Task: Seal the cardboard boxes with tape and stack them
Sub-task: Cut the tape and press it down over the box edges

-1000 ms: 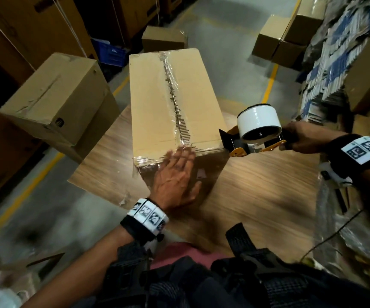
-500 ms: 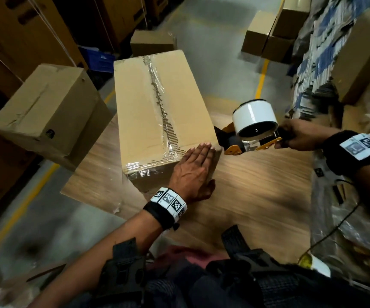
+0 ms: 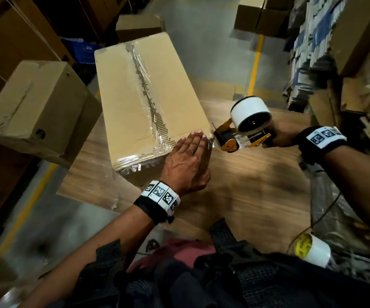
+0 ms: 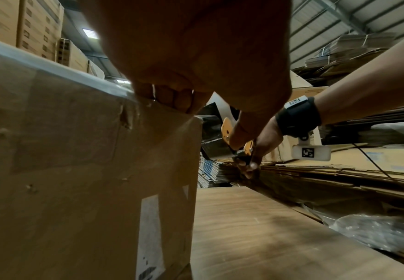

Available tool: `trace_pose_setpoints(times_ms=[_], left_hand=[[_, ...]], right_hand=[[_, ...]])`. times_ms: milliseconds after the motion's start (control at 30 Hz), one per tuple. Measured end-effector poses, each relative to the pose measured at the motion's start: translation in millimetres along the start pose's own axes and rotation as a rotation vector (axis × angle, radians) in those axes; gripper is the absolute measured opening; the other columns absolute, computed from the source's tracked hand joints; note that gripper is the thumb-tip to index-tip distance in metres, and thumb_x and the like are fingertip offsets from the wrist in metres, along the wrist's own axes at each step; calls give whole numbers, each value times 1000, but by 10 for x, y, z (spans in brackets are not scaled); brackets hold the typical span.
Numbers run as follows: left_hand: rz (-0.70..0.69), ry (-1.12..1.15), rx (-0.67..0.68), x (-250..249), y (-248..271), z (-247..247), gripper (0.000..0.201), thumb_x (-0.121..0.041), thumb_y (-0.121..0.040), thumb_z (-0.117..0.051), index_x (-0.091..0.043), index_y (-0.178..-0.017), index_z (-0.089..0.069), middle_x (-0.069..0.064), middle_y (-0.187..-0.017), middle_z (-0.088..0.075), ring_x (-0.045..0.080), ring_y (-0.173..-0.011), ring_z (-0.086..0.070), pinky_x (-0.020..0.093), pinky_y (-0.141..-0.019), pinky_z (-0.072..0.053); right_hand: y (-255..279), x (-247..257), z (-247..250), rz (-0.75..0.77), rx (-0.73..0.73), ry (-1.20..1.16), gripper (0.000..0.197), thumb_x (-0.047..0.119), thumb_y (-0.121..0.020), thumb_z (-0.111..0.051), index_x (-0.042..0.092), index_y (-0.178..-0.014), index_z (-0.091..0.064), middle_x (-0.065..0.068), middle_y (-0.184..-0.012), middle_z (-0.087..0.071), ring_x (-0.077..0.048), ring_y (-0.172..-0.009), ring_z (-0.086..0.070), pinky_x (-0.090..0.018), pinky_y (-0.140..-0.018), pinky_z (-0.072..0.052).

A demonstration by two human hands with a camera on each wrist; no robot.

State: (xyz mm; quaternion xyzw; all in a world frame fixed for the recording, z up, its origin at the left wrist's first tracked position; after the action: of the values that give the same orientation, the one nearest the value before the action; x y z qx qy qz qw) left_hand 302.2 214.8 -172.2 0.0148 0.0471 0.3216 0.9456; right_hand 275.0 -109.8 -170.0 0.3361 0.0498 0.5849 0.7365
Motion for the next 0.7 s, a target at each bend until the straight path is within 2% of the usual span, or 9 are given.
trace_pose_setpoints(times_ms=[33, 100, 200, 367, 467, 533, 600, 700], left_hand=[[-2, -2, -4, 0, 5, -6, 94, -61, -94, -41, -6, -166, -14, 14, -174, -11, 23, -161, -9, 39, -131, -6], [-10, -2, -10, 11, 18, -13, 95, -62, -94, -39, -6, -166, -14, 14, -173, -11, 24, -161, -10, 38, -131, -5], [-25, -3, -10, 21, 14, -3, 95, -64, -94, -38, -6, -166, -13, 14, -173, -10, 25, -161, -11, 36, -130, -2], [-21, -2, 8, 31, -4, -19, 97, -66, -93, -33, -7, -166, -10, 14, -174, -8, 24, -161, -8, 35, -130, 0], [-9, 1, -7, 23, 15, -20, 97, -65, -91, -35, -6, -166, -13, 14, -173, -10, 26, -161, -10, 39, -131, -6], [-9, 11, -12, 20, 45, -20, 97, -63, -91, -38, -6, -166, -15, 15, -173, -12, 26, -161, -11, 41, -131, -10], [-9, 18, -24, 24, 38, -24, 96, -62, -92, -40, -7, -166, -15, 15, -173, -13, 26, -161, -10, 41, -131, -10], [-1, 26, -27, 2, 19, 5, 96, -65, -93, -37, -7, -165, -17, 14, -173, -14, 25, -161, -11, 41, -131, -9]], right_hand=[[-44, -8, -46, -7, 5, 6, 29, 7, -84, -80, 7, -112, -72, -13, -109, -72, -32, -103, -65, -40, -91, -51], [-140, -21, -130, -8, 18, 21, 29, 9, -84, -81, 8, -112, -72, -12, -107, -71, -31, -102, -64, -44, -93, -52], [-212, -3, -192, -26, 11, 1, 27, 9, -85, -81, 8, -110, -71, -10, -103, -68, -26, -97, -60, -39, -91, -49], [-210, 10, -195, -28, 14, 16, 20, 6, -83, -81, 16, -91, -67, -3, -85, -65, -27, -89, -62, -39, -85, -51], [-226, -77, -194, -54, 16, 127, 17, 3, -83, -74, 14, -96, -71, -5, -87, -69, -28, -85, -63, -36, -79, -51], [-191, -218, -309, -76, 64, 229, 17, 3, -85, -67, 17, -95, -70, -5, -90, -69, -31, -89, -67, -37, -79, -54], [-103, -341, -404, -106, 94, 204, 17, 3, -82, -70, 19, -86, -64, -4, -84, -67, -33, -91, -69, -36, -77, -53], [55, -413, -492, -119, 45, -84, 24, 7, -84, -75, 26, -74, -63, -1, -71, -66, -31, -74, -67, -38, -67, -52]])
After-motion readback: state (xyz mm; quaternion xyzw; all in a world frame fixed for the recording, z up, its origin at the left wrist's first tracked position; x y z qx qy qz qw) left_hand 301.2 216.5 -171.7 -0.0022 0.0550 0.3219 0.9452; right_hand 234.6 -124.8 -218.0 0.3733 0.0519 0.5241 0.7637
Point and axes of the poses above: each hand's wrist, its own y-axis away from the middle knuckle, its own z-axis out of the back of the hand, x = y × z, the point moved 2 cm from there along -y, towards the middle knuckle
